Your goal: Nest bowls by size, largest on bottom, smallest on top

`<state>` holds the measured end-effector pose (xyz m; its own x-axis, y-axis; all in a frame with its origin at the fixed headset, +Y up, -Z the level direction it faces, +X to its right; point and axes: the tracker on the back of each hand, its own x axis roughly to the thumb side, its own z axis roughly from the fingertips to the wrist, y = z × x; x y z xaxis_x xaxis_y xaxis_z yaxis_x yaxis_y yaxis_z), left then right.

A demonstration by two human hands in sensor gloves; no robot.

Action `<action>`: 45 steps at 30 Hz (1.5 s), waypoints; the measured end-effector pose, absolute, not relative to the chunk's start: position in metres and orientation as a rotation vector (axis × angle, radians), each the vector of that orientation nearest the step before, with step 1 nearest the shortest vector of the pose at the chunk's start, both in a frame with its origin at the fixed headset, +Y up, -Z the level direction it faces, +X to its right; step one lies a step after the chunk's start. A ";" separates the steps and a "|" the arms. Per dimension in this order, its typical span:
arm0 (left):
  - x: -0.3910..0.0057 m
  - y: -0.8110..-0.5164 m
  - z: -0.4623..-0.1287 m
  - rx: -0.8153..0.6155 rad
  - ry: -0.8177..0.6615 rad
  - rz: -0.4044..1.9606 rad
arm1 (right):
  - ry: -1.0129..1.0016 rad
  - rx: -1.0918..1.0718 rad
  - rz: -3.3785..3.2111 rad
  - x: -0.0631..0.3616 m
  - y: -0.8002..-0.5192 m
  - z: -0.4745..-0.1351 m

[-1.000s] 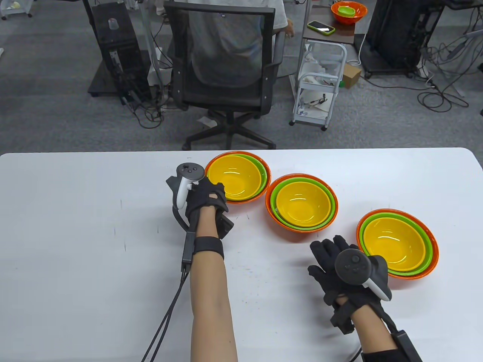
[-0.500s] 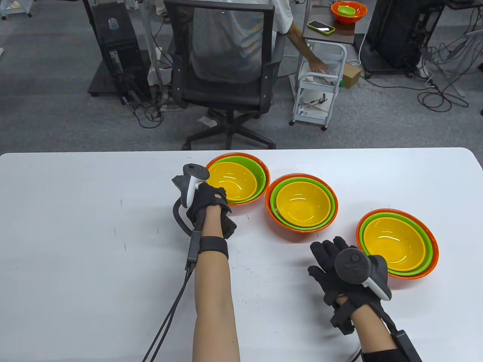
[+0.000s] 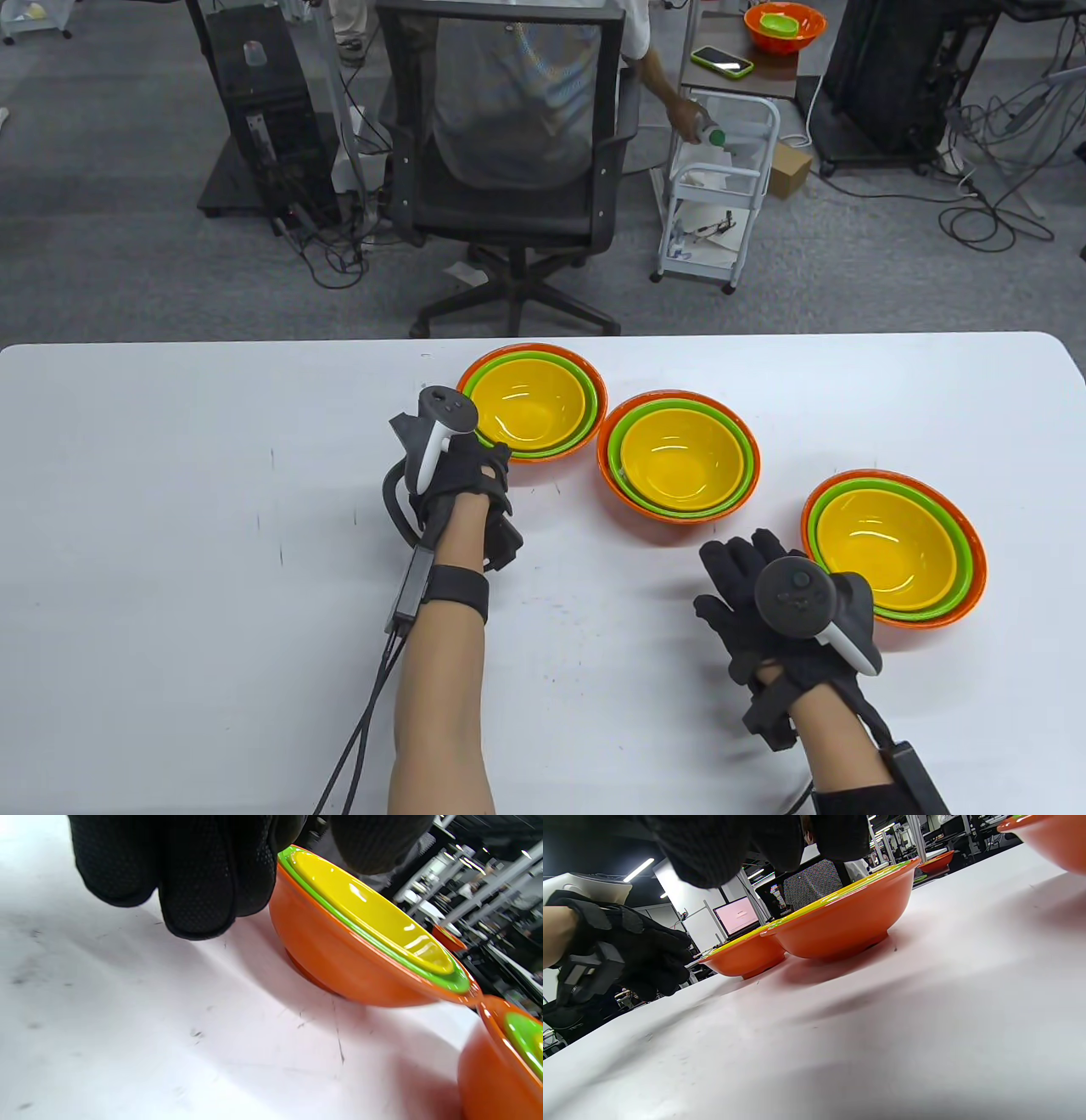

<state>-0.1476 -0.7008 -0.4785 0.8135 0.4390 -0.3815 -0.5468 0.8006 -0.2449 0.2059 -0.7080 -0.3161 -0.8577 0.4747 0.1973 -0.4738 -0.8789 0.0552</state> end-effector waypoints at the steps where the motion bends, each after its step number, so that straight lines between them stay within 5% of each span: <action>1: -0.147 -0.699 -0.474 -0.368 0.296 0.533 | 0.003 0.282 2.632 0.205 -0.708 -0.316; 11: -0.149 -0.669 -0.388 -0.303 -0.006 0.384 | -0.117 0.364 2.666 0.187 -0.685 -0.313; 18: -0.158 -0.660 -0.333 -0.102 -0.207 0.255 | -0.259 0.435 2.730 0.171 -0.663 -0.306; 27: -0.158 -0.655 -0.312 -0.044 -0.344 0.150 | -0.337 0.453 2.760 0.165 -0.653 -0.300; 45: -0.153 -0.696 -0.298 -0.055 -0.393 0.026 | -0.239 0.470 2.891 0.164 -0.698 -0.301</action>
<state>-0.1527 -0.6960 -0.2982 0.9234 0.0355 0.3821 -0.0142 0.9982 -0.0584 0.1641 -0.6983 -0.3010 -0.9288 0.1728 0.3277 -0.2243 -0.9663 -0.1263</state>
